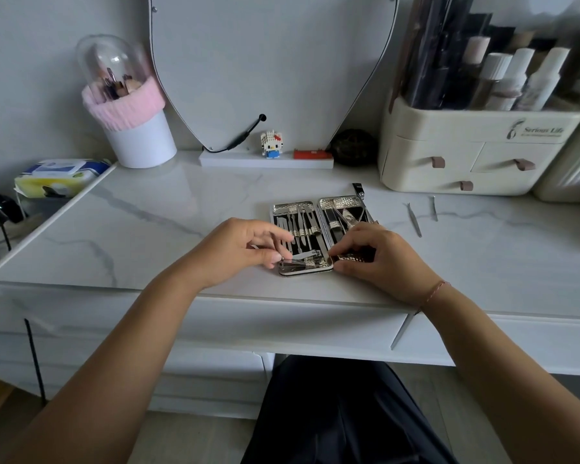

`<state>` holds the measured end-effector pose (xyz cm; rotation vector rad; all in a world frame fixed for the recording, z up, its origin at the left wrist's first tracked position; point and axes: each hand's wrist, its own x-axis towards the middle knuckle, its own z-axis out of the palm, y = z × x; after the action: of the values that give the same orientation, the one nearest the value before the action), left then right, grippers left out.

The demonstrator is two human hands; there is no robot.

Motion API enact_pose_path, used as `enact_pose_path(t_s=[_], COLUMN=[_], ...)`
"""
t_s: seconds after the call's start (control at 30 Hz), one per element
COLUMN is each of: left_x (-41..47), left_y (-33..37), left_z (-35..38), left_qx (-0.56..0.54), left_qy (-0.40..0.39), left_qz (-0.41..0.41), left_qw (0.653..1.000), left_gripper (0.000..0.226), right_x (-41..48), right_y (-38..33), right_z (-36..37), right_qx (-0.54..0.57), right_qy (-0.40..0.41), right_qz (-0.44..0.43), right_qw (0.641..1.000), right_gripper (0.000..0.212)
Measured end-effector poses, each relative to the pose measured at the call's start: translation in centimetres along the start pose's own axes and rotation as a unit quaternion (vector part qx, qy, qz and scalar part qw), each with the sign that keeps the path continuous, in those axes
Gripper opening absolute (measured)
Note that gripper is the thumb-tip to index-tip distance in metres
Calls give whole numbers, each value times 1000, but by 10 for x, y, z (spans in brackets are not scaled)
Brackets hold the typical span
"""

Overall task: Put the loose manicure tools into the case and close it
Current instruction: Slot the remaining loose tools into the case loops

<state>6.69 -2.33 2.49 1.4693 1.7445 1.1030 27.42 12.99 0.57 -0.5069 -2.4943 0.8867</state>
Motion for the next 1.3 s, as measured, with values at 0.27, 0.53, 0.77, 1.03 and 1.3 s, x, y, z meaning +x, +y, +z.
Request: enact_pose_path(t_s=[0.27,0.53,0.77,1.03,1.3], left_x=[1,2,3,0,-2], left_y=[-6,-12,-14,-20,-20], left_z=[22,36,36,32,34], left_qx=[-21,103,156,87,62], left_qy=[29,94,104,66,89], left_qz=[17,70,99,68,63], left_qw=[999,988,977,992,992], left_gripper=[16,19,22,26,21], right_x=[1,8,33,21,9], right_y=[1,-16,-44,-33,-30], right_z=[1,-1,16,19,21], right_qx=[-5,28,11,6,-26], right_qy=[0,33,37,80,81], right_qz=[-2,26,59,111,169], right_qw=[1000,999,998,991,982], right_gripper=[15,12,33,32,31])
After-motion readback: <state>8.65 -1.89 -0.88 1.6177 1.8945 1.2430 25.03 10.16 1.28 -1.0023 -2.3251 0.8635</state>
